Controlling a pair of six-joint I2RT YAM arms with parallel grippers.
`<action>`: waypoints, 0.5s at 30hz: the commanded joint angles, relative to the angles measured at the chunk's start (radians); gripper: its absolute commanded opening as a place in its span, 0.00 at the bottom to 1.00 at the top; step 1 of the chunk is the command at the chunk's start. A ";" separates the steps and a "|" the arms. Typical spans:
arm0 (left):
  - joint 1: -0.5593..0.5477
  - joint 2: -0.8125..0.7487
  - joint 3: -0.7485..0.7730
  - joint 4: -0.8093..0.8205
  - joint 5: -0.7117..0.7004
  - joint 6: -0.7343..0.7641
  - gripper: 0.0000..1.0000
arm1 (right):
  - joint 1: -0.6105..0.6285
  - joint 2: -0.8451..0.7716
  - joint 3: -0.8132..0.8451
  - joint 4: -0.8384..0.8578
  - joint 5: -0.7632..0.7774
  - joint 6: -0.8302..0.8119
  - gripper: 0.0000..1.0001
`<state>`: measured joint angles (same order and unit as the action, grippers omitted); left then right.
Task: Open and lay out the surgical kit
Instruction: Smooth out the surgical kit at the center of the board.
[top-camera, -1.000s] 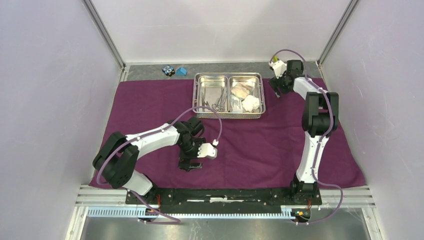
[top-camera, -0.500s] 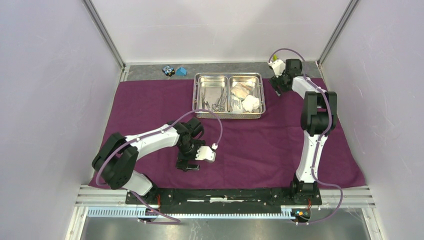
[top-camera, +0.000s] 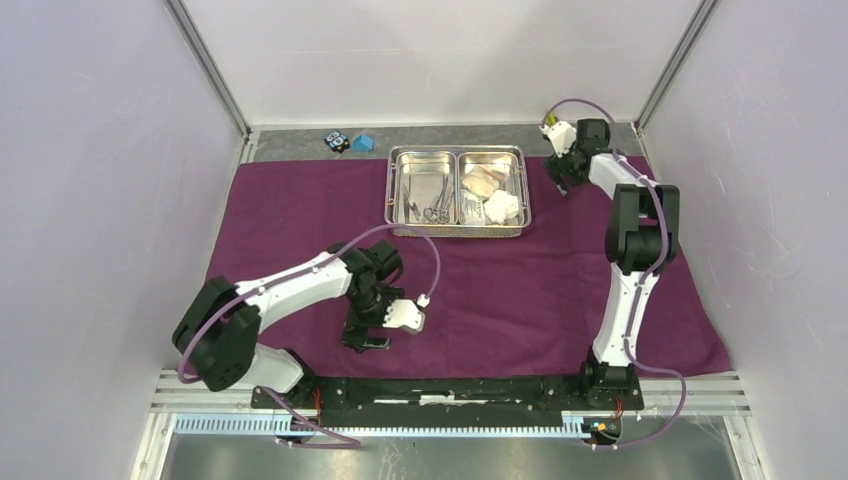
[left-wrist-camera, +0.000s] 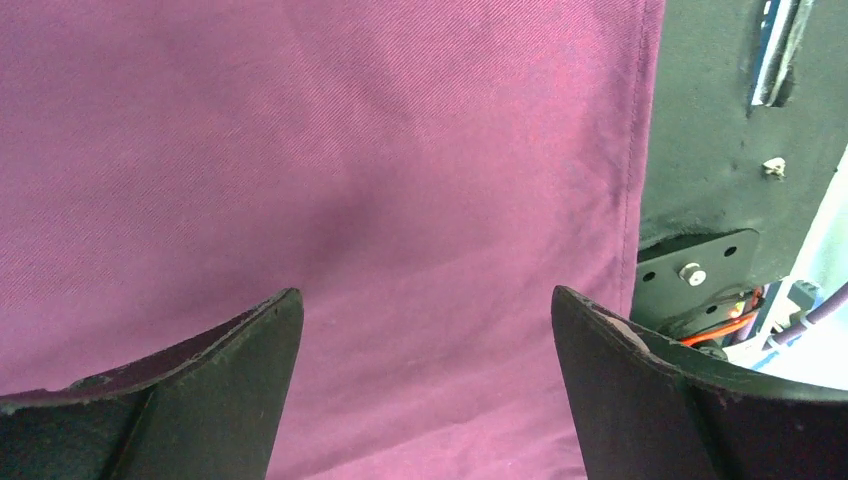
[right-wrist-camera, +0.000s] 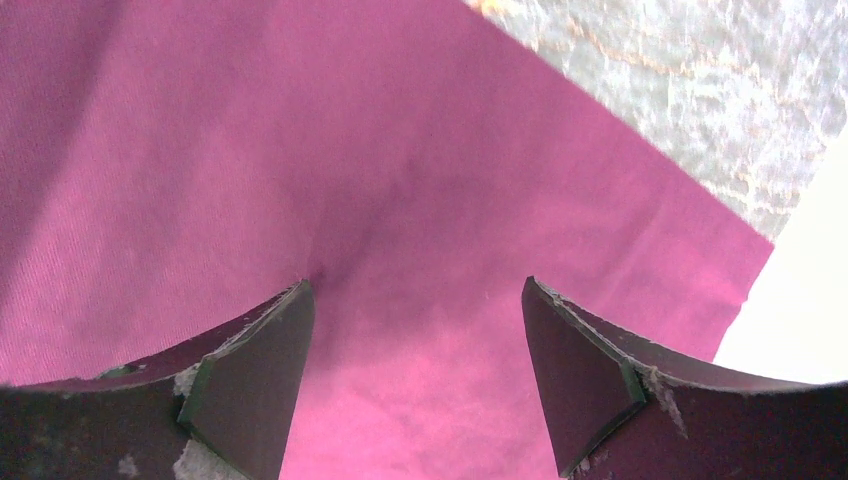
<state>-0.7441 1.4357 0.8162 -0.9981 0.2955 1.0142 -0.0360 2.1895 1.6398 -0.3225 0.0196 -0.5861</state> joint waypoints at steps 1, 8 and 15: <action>0.069 -0.097 0.101 -0.062 0.045 -0.048 1.00 | -0.061 -0.145 -0.049 -0.032 -0.017 -0.020 0.83; 0.294 -0.099 0.193 0.026 0.010 -0.121 1.00 | -0.127 -0.326 -0.255 -0.078 -0.103 -0.102 0.83; 0.655 0.021 0.279 0.100 0.022 -0.198 1.00 | -0.175 -0.514 -0.547 -0.114 -0.082 -0.253 0.83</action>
<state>-0.2527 1.3884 1.0218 -0.9695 0.3172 0.9138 -0.1898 1.7611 1.2079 -0.3946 -0.0521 -0.7292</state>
